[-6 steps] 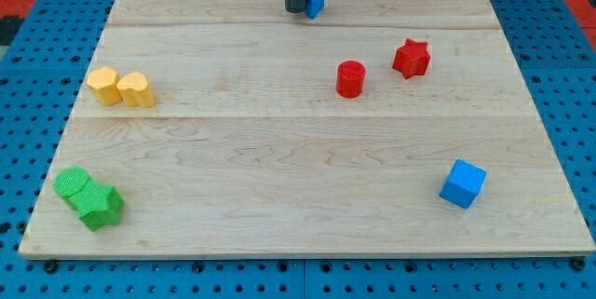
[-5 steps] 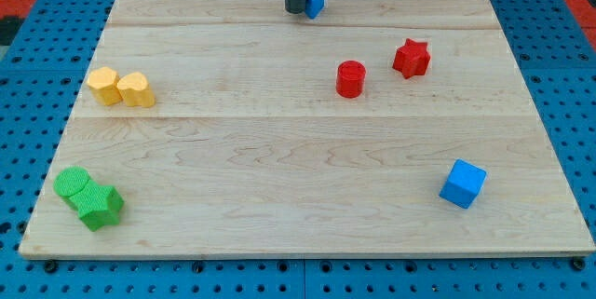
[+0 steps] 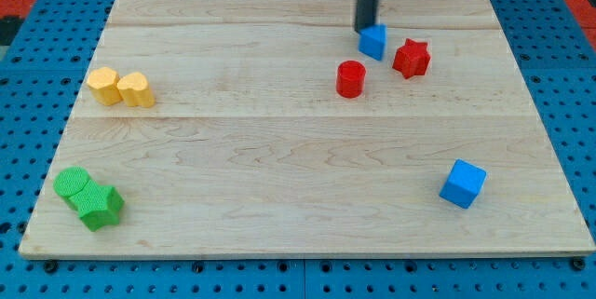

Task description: Push the blue triangle closer to the blue cube

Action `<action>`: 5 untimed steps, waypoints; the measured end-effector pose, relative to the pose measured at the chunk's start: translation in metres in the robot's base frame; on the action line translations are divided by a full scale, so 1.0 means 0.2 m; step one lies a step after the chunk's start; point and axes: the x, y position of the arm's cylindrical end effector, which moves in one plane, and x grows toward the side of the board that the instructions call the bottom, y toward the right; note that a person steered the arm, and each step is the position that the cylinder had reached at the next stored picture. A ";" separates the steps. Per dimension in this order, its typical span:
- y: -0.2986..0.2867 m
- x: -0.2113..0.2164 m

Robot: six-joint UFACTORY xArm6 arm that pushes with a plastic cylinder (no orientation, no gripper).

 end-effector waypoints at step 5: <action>0.12 0.85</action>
